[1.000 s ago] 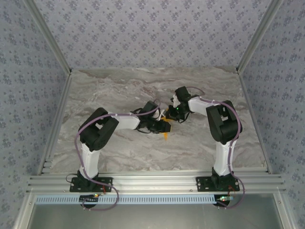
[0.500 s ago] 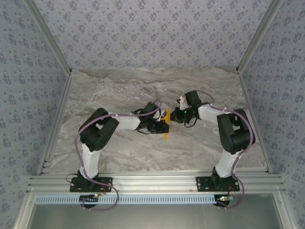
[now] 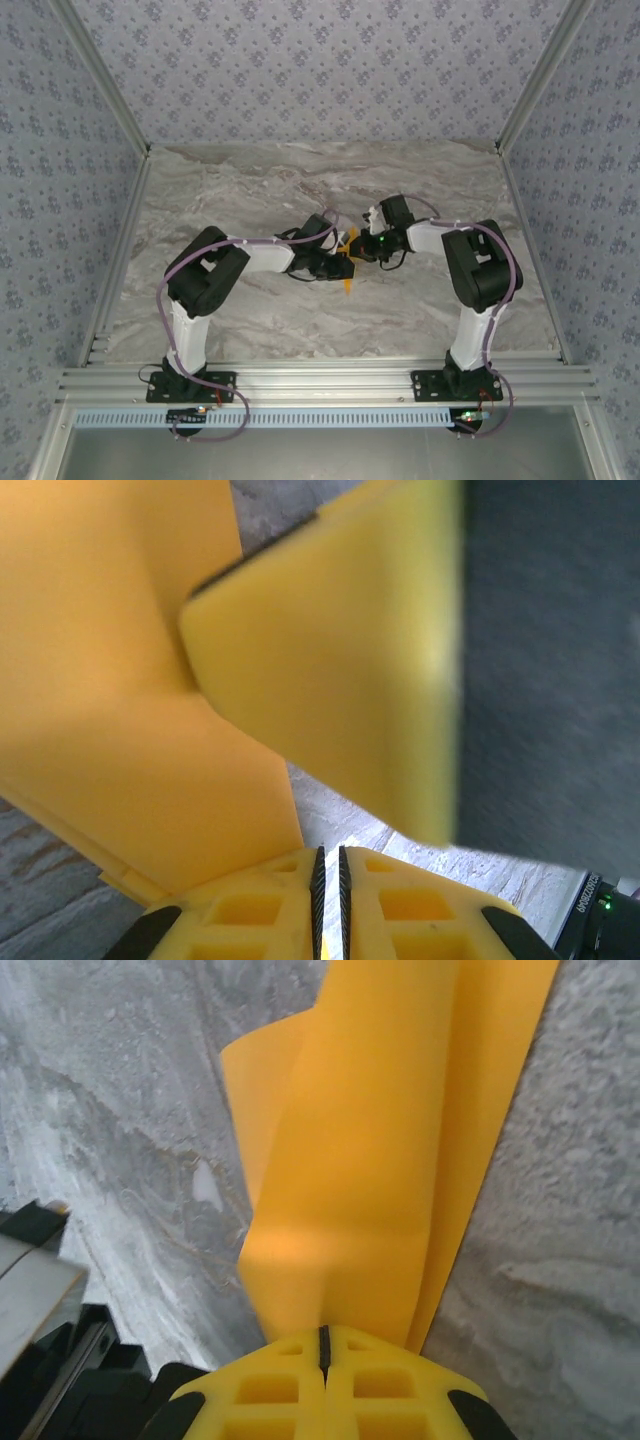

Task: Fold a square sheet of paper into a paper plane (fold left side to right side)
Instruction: Fold the wing for the fifth time at the center of the table.

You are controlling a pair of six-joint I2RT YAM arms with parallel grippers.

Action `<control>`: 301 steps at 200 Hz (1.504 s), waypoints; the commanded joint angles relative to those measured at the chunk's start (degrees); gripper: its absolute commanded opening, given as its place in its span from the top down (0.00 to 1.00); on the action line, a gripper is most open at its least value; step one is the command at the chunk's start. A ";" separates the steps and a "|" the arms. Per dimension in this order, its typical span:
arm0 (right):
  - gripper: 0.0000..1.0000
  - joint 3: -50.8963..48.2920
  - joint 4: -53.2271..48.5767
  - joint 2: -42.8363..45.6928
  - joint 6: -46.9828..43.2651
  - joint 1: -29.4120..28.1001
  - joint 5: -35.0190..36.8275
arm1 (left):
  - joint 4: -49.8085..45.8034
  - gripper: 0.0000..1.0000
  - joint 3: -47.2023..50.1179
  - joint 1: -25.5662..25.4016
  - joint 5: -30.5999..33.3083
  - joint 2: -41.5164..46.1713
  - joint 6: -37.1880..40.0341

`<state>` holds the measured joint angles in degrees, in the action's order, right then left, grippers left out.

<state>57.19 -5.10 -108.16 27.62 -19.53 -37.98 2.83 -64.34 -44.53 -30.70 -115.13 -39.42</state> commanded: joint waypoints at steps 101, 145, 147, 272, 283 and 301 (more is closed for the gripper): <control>0.95 10.53 -8.62 -6.20 -7.79 0.53 10.18 | -4.46 0.88 2.90 -0.72 1.65 -0.88 1.19; 0.95 14.17 -10.07 -7.87 -8.86 1.04 10.99 | -4.24 0.89 2.90 -0.66 1.50 -0.97 1.16; 0.95 14.35 -10.20 -7.97 -8.86 1.04 11.04 | -4.26 0.89 2.90 -0.65 1.51 -0.95 1.18; 0.95 24.51 -15.52 -13.93 -11.07 3.74 12.51 | -4.40 0.89 2.50 -0.64 1.16 -1.23 1.19; 0.95 25.36 -16.10 -14.48 -11.31 3.92 12.58 | -4.42 0.90 2.41 -0.65 1.13 -1.15 1.19; 0.95 26.36 -16.56 -15.14 -11.53 4.32 12.75 | -4.41 0.89 2.41 -0.64 1.14 -1.15 1.19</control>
<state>80.95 -19.81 -121.08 17.85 -16.58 -27.79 3.92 -63.57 -44.53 -30.39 -114.91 -39.42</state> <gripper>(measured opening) 0.058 0.106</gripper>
